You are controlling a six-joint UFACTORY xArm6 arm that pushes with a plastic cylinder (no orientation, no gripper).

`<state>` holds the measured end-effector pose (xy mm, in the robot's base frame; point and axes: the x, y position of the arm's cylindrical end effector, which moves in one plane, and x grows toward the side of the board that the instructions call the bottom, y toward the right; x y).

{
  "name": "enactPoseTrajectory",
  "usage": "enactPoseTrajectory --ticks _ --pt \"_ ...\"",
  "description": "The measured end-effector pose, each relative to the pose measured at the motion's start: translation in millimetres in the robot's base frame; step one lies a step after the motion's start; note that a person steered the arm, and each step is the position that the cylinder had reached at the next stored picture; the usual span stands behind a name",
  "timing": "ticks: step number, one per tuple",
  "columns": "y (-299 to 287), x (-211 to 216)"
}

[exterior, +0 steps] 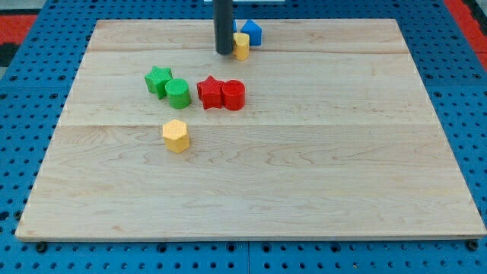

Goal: Move the yellow hexagon towards the center left of the board

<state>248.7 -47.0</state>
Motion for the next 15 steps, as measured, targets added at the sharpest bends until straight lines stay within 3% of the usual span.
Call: enactPoseTrajectory --ticks 1,2,3,4,5,6,9,11,13,15 --pt "4.7 7.0" --pt "7.0 49.6" --pt "59.3 70.9" --pt "170.2 133.3" --pt "167.3 238.7" --pt "85.7 261.6" --pt "-163.9 230.1" --pt "-53.3 284.1" --pt "-75.7 199.8" --pt "-117.2 193.3"
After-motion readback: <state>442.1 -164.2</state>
